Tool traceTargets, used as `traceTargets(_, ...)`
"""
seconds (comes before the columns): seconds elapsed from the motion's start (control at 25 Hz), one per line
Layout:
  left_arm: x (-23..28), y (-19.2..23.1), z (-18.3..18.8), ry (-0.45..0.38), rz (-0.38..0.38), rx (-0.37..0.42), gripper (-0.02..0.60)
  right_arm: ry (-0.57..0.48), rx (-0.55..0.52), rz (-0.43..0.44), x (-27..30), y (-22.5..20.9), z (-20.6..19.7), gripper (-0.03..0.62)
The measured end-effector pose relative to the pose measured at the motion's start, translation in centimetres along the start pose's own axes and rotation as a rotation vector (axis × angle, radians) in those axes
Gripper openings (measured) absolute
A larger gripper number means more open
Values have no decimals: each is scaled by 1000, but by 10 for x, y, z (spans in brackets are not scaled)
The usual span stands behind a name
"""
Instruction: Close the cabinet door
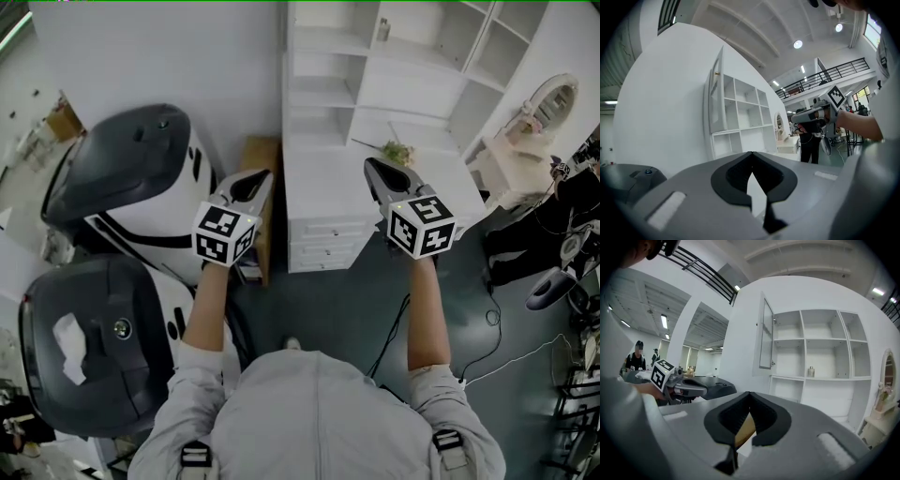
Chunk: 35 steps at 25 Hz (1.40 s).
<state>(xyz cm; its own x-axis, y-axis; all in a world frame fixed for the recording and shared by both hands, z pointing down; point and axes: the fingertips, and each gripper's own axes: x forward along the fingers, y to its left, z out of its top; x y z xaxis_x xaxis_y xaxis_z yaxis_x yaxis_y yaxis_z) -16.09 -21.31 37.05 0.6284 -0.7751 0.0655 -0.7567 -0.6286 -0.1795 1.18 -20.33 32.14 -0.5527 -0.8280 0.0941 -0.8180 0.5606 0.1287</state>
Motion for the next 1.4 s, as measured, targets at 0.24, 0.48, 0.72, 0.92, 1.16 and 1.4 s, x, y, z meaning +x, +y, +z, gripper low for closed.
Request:
traceTargets(0.24,6,25,-4,1,13,-5,18,-21,-9,37,40,6,19,46)
traceTargets(0.48,3,39,-12,19,38,-9,18,-12,-50,113,91,23,32,118)
traceTargets(0.72,6,58,-20,33,90,-16,18,-43,-41,159,143,25,49,190)
traceTargets(0.92,11,72,-21,29,153,-36,18,-79,-18,197,176,15,67,206)
traceTargets(1.16,20,91,-18,24,231,-65,18,-110,0,244,218,8,89,212)
traceTargets(1.4,30,100,-21,39,283,-75,18,-130,4,230,247,-9,100,180)
